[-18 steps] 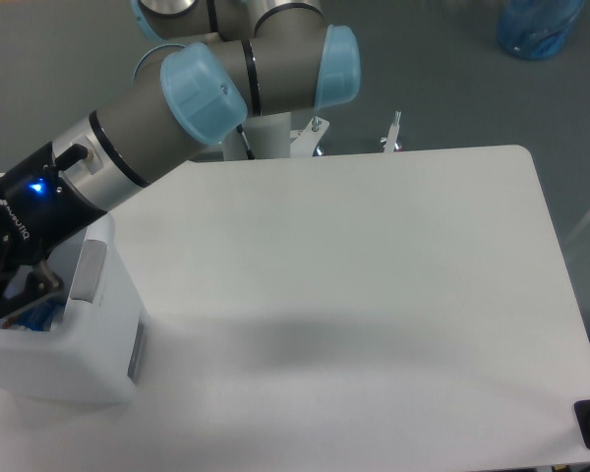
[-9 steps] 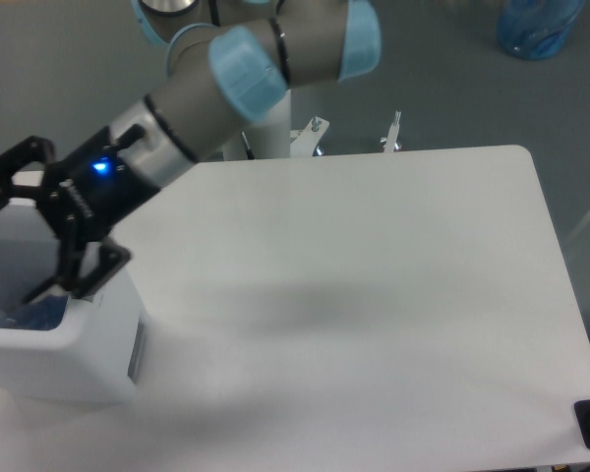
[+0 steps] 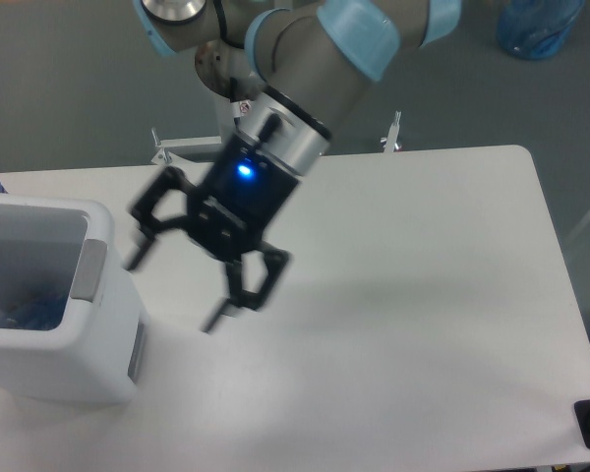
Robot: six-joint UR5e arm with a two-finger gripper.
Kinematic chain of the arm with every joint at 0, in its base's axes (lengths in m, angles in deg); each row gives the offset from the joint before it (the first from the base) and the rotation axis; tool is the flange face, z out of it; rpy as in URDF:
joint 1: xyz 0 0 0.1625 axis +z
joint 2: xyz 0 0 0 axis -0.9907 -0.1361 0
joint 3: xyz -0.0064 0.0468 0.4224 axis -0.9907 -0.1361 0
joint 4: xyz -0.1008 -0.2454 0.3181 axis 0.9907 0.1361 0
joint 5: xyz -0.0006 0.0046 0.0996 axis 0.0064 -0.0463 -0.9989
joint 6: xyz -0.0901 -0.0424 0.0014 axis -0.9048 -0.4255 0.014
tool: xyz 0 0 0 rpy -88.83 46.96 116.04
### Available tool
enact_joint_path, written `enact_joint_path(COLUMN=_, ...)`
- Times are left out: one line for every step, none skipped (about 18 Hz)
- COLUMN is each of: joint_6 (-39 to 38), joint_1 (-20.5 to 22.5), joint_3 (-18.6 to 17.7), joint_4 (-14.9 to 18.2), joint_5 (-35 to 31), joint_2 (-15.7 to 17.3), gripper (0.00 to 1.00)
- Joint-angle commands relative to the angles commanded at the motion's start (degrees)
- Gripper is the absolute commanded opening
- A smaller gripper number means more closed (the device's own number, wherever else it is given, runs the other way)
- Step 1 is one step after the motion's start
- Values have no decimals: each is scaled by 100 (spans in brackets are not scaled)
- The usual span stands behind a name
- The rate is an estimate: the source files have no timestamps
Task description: Place the trash in the trash can
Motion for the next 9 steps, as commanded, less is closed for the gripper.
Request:
enact_joint_path(joint_6=202, joint_1=131, joint_3=-44, joint_4=26, joint_5=-9, joint_2=-27, gripper=100)
enact_joint_path(joint_6=387, joint_1=306, joint_3=-157, joint_4=96, joint_5=-18, joint_2=-53, gripper=100)
enact_joint_path(joint_6=580, joint_1=430, joint_3=-245, joint_4=166, joint_5=-44, joint_2=-97, gripper=100)
enact_joint_path(joint_6=695, joint_1=509, joint_3=-281, joint_4=228, joint_5=-166, joint_2=-158, gripper=100)
enact_joint_path(joint_6=740, joint_1=606, joint_3=-316, joint_4=316, joint_5=-420, joint_2=-194, gripper=100)
enact_joint_path(joint_6=819, joint_1=685, joint_3=-317, joint_4=403, joint_5=-831, joint_2=-237, gripper=100)
enact_joint_path(joint_6=985, joint_1=721, joint_3=-299, joint_4=491, joint_5=-1305, joint_2=-273, gripper=100)
enact_joint_path(joint_6=1160, joint_1=739, joint_3=-264, joint_4=605, joint_5=-1737, joint_2=-282, gripper=100)
enact_joint_path(joint_6=1232, joint_1=739, joint_3=-203, joint_4=746, joint_5=-2045, joint_2=-299, gripper=100)
